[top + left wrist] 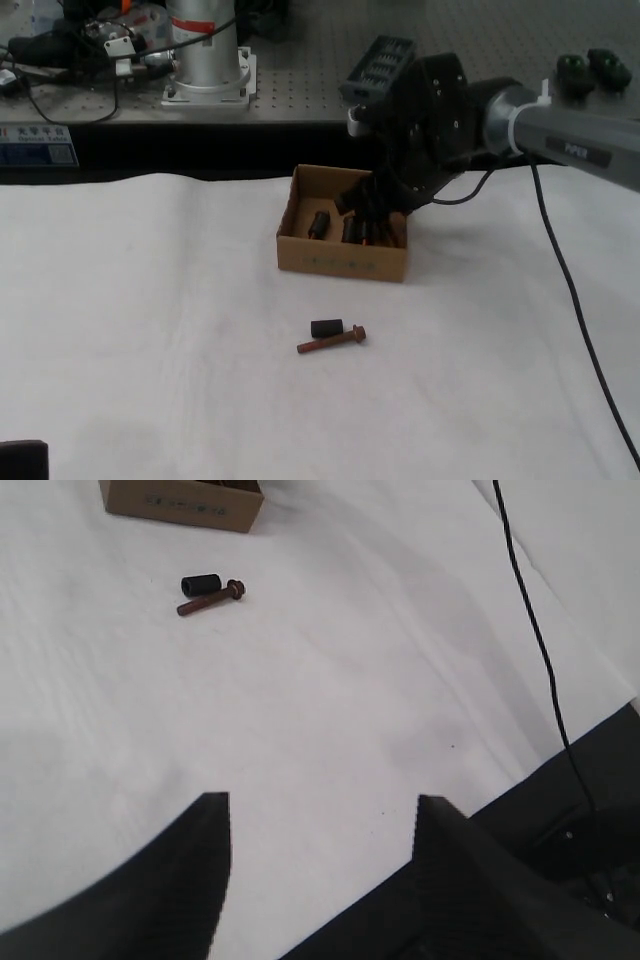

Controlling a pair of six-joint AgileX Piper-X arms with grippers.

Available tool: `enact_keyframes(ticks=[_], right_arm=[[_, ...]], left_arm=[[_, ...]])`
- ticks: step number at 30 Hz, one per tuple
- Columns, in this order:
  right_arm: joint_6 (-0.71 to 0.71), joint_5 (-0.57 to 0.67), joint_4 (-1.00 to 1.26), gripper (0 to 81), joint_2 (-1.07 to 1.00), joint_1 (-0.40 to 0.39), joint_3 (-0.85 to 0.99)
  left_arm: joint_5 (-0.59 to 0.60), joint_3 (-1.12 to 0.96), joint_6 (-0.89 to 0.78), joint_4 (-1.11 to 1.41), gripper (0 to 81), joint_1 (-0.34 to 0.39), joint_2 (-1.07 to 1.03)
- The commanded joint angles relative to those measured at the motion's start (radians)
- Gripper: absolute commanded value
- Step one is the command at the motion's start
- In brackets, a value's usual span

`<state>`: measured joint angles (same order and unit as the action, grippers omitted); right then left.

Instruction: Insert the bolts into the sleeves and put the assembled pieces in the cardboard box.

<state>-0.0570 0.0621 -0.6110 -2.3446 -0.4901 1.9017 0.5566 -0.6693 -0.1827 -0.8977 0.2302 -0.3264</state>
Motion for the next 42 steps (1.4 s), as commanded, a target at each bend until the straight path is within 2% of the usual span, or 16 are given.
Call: enact_keyframes(ticks=[1,9,16,21,31,36,42], right_arm=[[-0.009,0.000,-0.045,41.7,0.015,-0.002,0.013],[-0.007,0.065,-0.080,39.4,0.070,-0.002,0.025],[-0.011,0.092,-0.286,39.4,0.221,-0.032,0.015],[-0.035,0.098,-0.386,39.4,0.355,-0.065,-0.063],[-0.019,0.088,-0.316,39.4,0.780,-0.138,-0.532],[0.064,0.082,-0.254,39.4,1.041,-0.178,-0.806],[0.155,0.070,-0.231,39.4,1.337,-0.209,-1.030]], left_arm=[[-0.005,-0.005,0.012,0.003,40.0,-0.002,0.008],[-0.005,-0.005,0.012,0.003,40.0,-0.002,0.008],[-0.005,-0.005,0.012,0.003,40.0,-0.002,0.008],[-0.014,-0.005,0.012,0.003,40.0,-0.002,0.008],[-0.116,-0.004,0.012,0.003,40.0,-0.002,0.000],[-0.126,-0.004,0.012,0.003,40.0,-0.002,-0.047],[-0.126,-0.004,0.012,0.010,40.0,-0.002,-0.128]])
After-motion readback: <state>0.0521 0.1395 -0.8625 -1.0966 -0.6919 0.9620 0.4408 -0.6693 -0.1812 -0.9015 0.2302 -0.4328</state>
